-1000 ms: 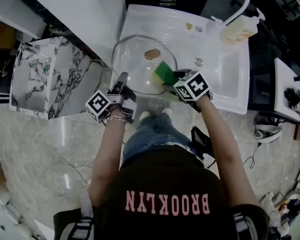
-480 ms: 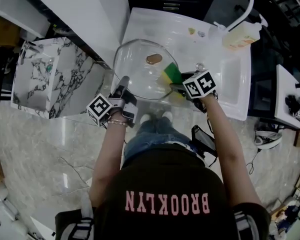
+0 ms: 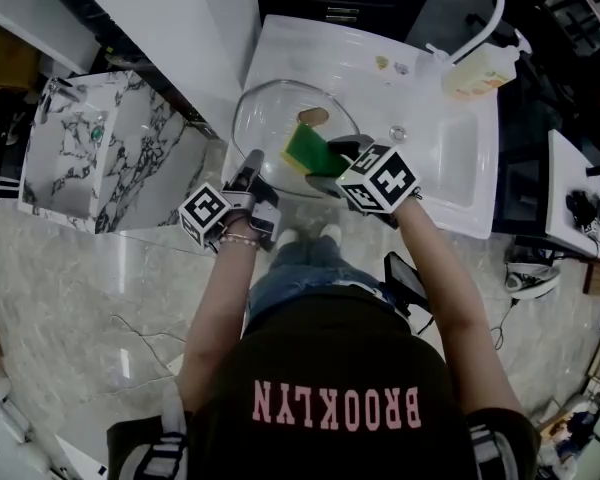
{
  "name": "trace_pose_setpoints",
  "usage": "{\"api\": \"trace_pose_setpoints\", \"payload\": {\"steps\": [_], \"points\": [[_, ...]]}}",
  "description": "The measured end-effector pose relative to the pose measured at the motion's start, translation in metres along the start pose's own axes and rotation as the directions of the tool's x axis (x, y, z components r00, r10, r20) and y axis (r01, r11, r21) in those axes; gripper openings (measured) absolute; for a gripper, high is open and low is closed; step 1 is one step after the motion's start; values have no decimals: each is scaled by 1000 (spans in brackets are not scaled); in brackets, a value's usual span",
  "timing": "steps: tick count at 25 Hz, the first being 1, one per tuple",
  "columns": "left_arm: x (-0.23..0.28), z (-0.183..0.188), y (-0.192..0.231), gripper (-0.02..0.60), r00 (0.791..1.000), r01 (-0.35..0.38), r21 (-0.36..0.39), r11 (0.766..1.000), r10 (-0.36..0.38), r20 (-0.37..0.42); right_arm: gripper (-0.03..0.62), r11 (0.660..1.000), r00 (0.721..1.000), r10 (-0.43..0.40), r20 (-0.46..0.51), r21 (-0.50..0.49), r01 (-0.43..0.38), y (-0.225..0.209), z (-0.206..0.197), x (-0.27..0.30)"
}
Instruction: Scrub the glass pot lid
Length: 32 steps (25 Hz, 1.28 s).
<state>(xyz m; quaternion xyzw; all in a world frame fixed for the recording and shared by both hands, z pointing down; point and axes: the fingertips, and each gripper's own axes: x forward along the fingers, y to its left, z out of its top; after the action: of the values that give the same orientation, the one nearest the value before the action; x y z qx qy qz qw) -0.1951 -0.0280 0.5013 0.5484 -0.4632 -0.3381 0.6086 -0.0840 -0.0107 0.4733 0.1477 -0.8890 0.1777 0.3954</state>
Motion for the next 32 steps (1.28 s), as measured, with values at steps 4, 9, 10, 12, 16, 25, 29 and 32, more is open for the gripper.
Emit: {"api": "trace_pose_setpoints", "payload": {"steps": [4,9,10,12,16,25,29,32], "points": [[0,-1,1,44,1000,6,2,1000,-6,4,295,997,994,-18,-109,-77,10,13,5,20],[-1,-3,5,44,1000,2,-1,1000,-2,4,295,992,973,-75,-217,-114,51,16,4,37],[-2,-3,5,46,1000,2,0,1000,-2,2,295,992,971,-81,-227,-118,55,16,3,38],[-3,-2,6,46,1000,2,0,1000,-2,1,295,991,967,-84,-241,-123,55,16,2,38],[-4,-5,4,46,1000,5,-5,1000,-5,1,295,986,957,-102,-273,-154,62,7,-5,35],[-5,-4,4,45,1000,4,-11,1000,-4,-6,295,959,951,-42,-307,-280,-47,-14,-17,32],[-6,-3,4,46,1000,0,-8,1000,0,-11,295,932,941,-47,-336,-353,-79,-32,-27,32],[-6,-3,3,46,1000,-1,-5,1000,1,-9,295,882,936,-1,-351,-442,-165,-34,-31,31]]}}
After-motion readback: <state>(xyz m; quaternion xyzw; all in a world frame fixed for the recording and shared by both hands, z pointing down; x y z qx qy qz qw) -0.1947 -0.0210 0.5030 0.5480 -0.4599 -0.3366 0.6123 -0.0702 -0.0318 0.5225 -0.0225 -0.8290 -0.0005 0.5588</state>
